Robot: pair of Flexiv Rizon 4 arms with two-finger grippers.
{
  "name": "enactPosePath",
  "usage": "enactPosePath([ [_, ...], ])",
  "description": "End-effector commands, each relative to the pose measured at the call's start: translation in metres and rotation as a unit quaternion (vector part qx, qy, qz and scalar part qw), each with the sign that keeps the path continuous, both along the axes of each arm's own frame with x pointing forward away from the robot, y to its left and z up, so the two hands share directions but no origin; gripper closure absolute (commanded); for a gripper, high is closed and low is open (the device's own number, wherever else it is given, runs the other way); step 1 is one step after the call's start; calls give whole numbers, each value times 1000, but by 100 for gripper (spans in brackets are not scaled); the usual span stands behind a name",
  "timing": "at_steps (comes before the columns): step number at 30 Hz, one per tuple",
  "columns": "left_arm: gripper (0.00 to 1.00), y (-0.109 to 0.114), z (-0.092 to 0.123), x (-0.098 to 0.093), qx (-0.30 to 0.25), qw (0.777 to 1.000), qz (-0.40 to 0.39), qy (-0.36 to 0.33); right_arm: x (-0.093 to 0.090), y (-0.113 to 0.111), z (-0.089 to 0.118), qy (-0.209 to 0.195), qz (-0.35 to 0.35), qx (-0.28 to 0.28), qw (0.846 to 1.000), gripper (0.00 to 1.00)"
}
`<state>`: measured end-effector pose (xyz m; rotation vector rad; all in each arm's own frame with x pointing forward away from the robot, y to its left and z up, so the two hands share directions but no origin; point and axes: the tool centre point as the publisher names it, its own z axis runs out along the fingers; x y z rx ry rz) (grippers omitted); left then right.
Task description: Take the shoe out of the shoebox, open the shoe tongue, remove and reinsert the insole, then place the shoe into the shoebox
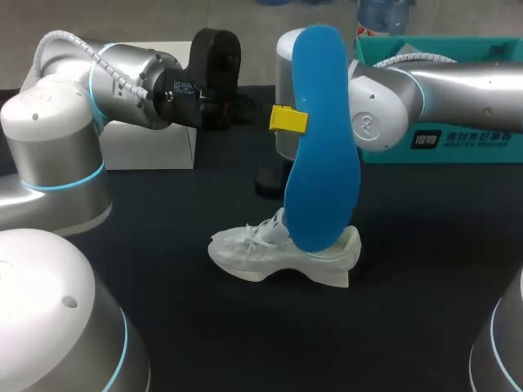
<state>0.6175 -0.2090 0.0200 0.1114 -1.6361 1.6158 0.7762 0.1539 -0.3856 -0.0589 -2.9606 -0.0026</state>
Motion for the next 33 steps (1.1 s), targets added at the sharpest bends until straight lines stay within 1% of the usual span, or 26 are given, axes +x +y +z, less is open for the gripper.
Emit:
enactPosePath([
  [1, 100, 0, 0, 0, 0, 1000, 0, 0, -1, 0, 0, 0, 0, 0, 1000, 100],
  [4, 100, 0, 0, 0, 0, 1000, 0, 0, -1, 0, 0, 0, 0, 0, 1000, 100],
  [6, 100, 0, 0, 0, 0, 1000, 0, 0, -3, -3, 12, 12, -38, 6, 999, 100],
  [7, 100, 0, 0, 0, 0, 1000, 0, 0, -5, -5, 18, 7, -65, 14, 998, 100],
  [9, 100, 0, 0, 0, 0, 1000, 0, 0, -12, -12, 30, -5, -139, 72, 988, 100],
  [11, 100, 0, 0, 0, 0, 1000, 0, 0, -18, -13, 37, 3, -186, 70, 980, 100],
  [12, 100, 0, 0, 0, 0, 1000, 0, 0, -20, -14, 41, 7, -210, 76, 975, 100],
  [14, 100, 0, 0, 0, 0, 1000, 0, 0, -25, -18, 46, 24, -269, 88, 959, 100],
  [15, 100, 0, 0, 0, 0, 1000, 0, 0, -27, -20, 48, 29, -302, 99, 948, 100],
  [16, 100, 0, 0, 0, 0, 1000, 0, 0, -28, -21, 49, 33, -316, 100, 943, 100],
  [17, 100, 0, 0, 0, 0, 1000, 0, 0, -30, -21, 51, 36, -338, 105, 935, 100],
  [18, 100, 0, 0, 0, 0, 1000, 0, 0, -31, -22, 53, 28, -370, 107, 922, 100],
  [19, 100, 0, 0, 0, 0, 1000, 0, 0, -32, -22, 54, 32, -381, 98, 919, 100],
  [20, 100, 0, 0, 0, 0, 1000, 0, 0, -33, -21, 55, 27, -408, 99, 907, 100],
  [21, 100, 0, 0, 0, 0, 1000, 0, 0, -32, -21, 55, 31, -412, 86, 906, 100],
  [22, 100, 0, 0, 0, 0, 1000, 0, 0, -33, -20, 56, 23, -440, 81, 894, 100],
  [23, 100, 0, 0, 0, 0, 1000, 0, 0, -33, -20, 56, 28, -446, 58, 893, 100],
  [24, 100, 0, 0, 0, 0, 1000, 0, 0, -33, -19, 56, 21, -463, 50, 885, 100],
  [25, 100, 0, 0, 0, 0, 1000, 0, 0, -33, -18, 57, 23, -472, 37, 881, 100],
  [26, 100, 0, 0, 0, 0, 1000, 0, 0, -32, -18, 57, 26, -471, 37, 881, 100],
  [27, 100, 0, 0, 0, 0, 1000, 0, 0, -32, -17, 58, 16, -483, 26, 875, 100],
  [28, 100, 0, 0, 0, 0, 1000, 0, 0, -31, -15, 60, 11, -484, 11, 875, 100],
  [29, 100, 0, 0, 0, 0, 1000, 0, 0, -30, -13, 62, 4, -464, 14, 886, 100],
  [30, 100, 0, 0, 0, 0, 1000, 0, 0, -27, -11, 66, -27, -448, 9, 893, 100],
  [33, 100, 0, 0, 0, 0, 1000, 0, 0, -27, -11, 66, -27, -448, 9, 893, 100],
])
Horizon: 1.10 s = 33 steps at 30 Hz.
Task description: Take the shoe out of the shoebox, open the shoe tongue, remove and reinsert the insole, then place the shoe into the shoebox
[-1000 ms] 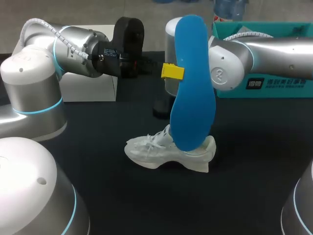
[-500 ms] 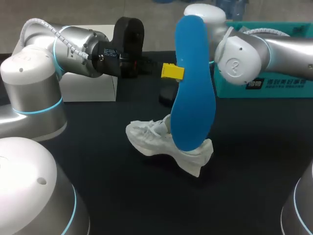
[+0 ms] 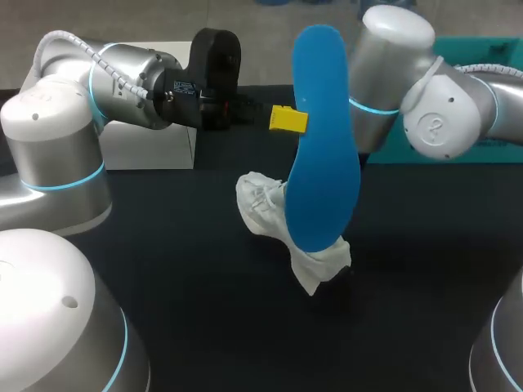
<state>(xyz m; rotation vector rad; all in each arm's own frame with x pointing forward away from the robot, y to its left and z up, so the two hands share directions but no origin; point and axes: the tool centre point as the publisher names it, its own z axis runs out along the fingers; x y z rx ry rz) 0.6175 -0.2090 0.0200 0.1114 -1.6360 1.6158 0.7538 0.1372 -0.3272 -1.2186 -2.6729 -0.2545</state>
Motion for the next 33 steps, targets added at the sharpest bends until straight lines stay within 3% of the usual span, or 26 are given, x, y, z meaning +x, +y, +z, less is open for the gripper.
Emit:
enactPosePath([
  [1, 100, 0, 0, 0, 0, 1000, 0, 0, -5, 6, 8, -18, -55, -52, 997, 100],
  [9, 100, 0, 0, 0, 0, 1000, 0, 0, -5, 6, 8, -18, -55, -52, 997, 100],
  [12, 100, 0, 0, 0, 0, 1000, 0, 0, -4, 9, 1, -6, -152, -40, 988, 100],
  [18, 100, 0, 0, 0, 0, 1000, 0, 0, -10, 19, -8, 10, -249, -22, 968, 100],
  [25, 100, 0, 0, 0, 0, 1000, 0, 0, -8, 25, -13, 34, -266, -36, 963, 100],
  [33, 100, 0, 0, 0, 0, 1000, 0, 0, -5, 10, -31, 51, -275, -60, 958, 100],
])
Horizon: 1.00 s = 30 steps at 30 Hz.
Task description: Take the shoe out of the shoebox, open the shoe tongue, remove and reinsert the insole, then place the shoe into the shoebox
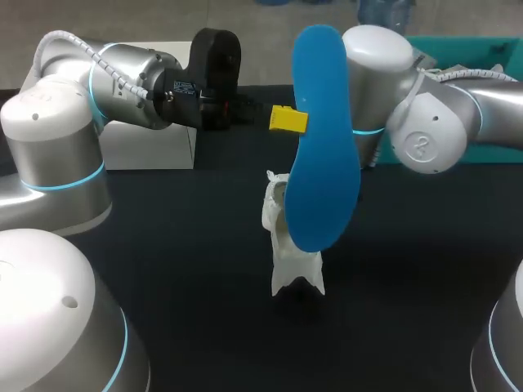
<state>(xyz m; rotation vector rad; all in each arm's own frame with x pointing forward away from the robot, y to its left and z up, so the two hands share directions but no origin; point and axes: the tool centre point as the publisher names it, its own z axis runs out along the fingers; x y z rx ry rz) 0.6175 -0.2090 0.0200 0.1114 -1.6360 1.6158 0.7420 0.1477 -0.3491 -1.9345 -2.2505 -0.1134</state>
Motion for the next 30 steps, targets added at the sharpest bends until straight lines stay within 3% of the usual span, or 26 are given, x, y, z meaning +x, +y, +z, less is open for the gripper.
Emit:
enactPosePath([
  [1, 100, 0, 0, 0, 0, 1000, 0, 0, 7, -2, -11, 9, -5, -1, 1000, 100],
  [14, 100, 0, 0, 0, 0, 1000, 0, 0, 11, -15, -32, 14, -19, 20, 1000, 100],
  [16, 100, 0, 0, 0, 0, 1000, 0, 0, 10, -16, -31, 16, -23, 24, 999, 0],
  [22, 100, 0, 0, 0, 0, 1000, 0, 0, -1, -21, -12, 37, -37, 37, 998, 0],
  [26, 100, 0, 0, 0, 0, 1000, 0, 0, -7, -24, 7, 4, -19, 105, 994, 0],
  [30, 100, 0, 0, 0, 0, 1000, 0, 0, -10, -28, 26, -13, -6, 136, 991, 0],
])
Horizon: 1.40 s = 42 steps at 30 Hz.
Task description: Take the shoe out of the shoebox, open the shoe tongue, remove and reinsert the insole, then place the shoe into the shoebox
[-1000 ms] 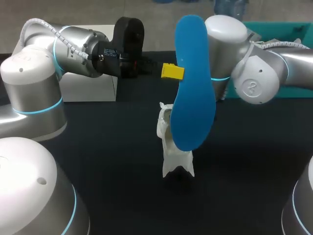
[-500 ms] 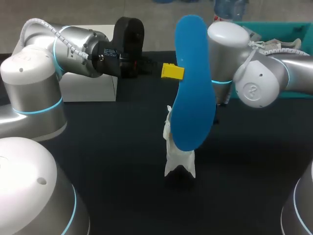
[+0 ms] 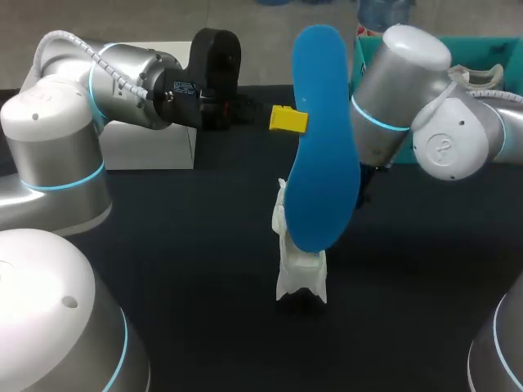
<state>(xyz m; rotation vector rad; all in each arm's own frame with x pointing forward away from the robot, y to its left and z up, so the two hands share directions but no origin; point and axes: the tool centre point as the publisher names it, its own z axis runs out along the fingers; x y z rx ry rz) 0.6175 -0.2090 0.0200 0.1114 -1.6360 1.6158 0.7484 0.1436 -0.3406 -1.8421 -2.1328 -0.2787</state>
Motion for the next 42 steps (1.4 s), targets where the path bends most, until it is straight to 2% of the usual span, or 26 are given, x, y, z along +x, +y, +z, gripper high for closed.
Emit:
enactPosePath([
  [1, 100, 0, 0, 0, 0, 1000, 0, 0, -18, -26, 22, -32, -3, 52, 998, 0],
  [6, 100, 0, 0, 0, 0, 1000, 0, 0, -19, -27, 51, -50, 28, 64, 996, 0],
  [21, 100, 0, 0, 0, 0, 1000, 0, 0, -19, -27, 51, -50, 28, 64, 996, 0],
  [24, 100, 0, 0, 0, 0, 1000, 0, 0, -17, -29, 66, -85, -37, 175, 980, 0],
  [28, 100, 0, 0, 0, 0, 1000, 0, 0, -17, -31, 88, -99, -51, 288, 951, 0],
  [33, 100, 0, 0, 0, 0, 1000, 0, 0, -18, -36, 119, -96, -45, 366, 924, 0],
  [38, 100, 0, 0, 0, 0, 1000, 0, 0, -16, -42, 147, -90, -36, 405, 909, 0],
  [42, 100, 0, 0, 0, 0, 1000, 0, 0, -14, -50, 164, -104, -40, 439, 892, 0],
])
